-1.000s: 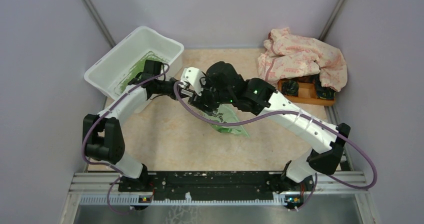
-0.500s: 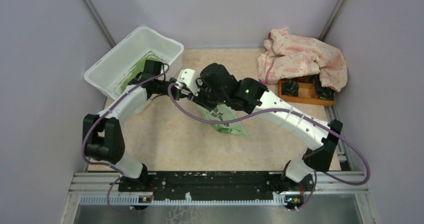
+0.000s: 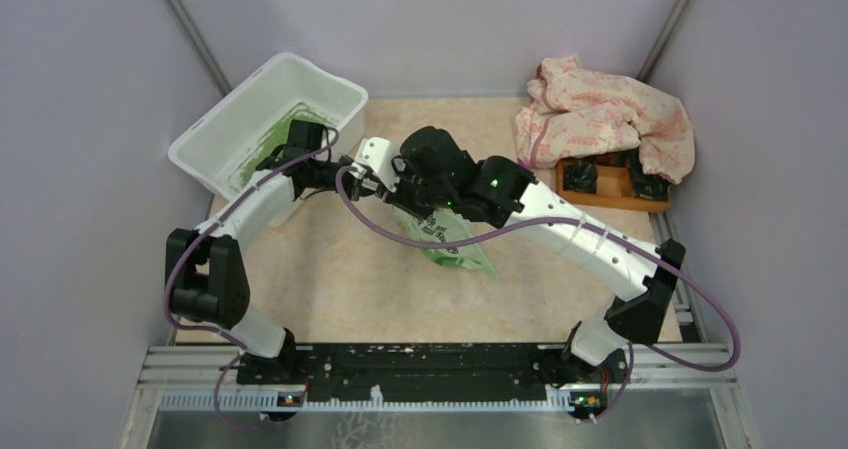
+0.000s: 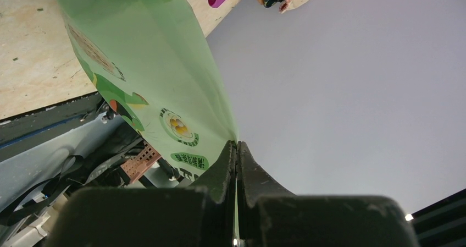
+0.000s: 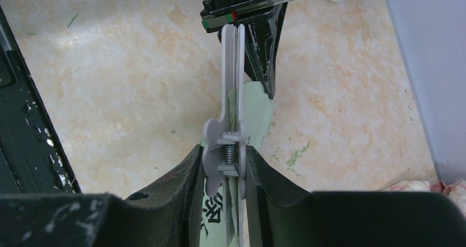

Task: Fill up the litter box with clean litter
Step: Clamp the cat litter bag at the center of the board.

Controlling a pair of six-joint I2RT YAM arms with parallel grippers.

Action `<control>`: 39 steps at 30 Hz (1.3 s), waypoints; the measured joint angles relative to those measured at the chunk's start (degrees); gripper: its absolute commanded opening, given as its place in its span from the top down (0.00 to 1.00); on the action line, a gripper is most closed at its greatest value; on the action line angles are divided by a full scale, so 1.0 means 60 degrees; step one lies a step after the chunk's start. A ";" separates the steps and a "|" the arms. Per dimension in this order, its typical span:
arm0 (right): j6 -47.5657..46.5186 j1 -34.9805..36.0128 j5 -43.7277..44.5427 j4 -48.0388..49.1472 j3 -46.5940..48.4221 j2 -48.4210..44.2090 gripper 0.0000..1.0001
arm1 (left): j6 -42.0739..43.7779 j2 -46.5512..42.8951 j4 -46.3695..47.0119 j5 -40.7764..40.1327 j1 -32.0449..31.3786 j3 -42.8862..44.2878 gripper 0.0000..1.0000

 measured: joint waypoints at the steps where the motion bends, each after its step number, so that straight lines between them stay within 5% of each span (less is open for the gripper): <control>1: 0.0000 0.0000 0.0007 0.0004 0.0000 0.0000 0.97 | -0.0004 0.0000 0.0007 0.0000 0.0000 0.0000 1.00; 10: 0.0393 -0.0270 -0.0138 -0.0036 0.0237 0.0036 1.00 | -0.0011 0.0000 0.0069 0.0015 0.0000 0.0000 1.00; 16: 0.0670 -0.0495 -0.0259 -0.0051 0.0397 0.0044 0.67 | -0.0025 0.0000 0.0153 0.0029 0.0000 0.0000 1.00; 23: 0.0703 -0.0492 -0.0321 -0.0015 0.0397 0.0044 0.55 | -0.0044 0.0000 0.0197 0.0029 0.0000 -0.0055 1.00; 32: 0.0674 -0.0488 -0.0342 -0.0004 0.0397 0.0044 0.62 | -0.0047 0.0000 0.0200 0.0029 0.0000 -0.0058 1.00; 39: 0.0590 -0.0470 -0.0342 -0.0011 0.0401 0.0113 0.90 | -0.0051 0.0000 0.0219 0.0033 0.0000 -0.0058 1.00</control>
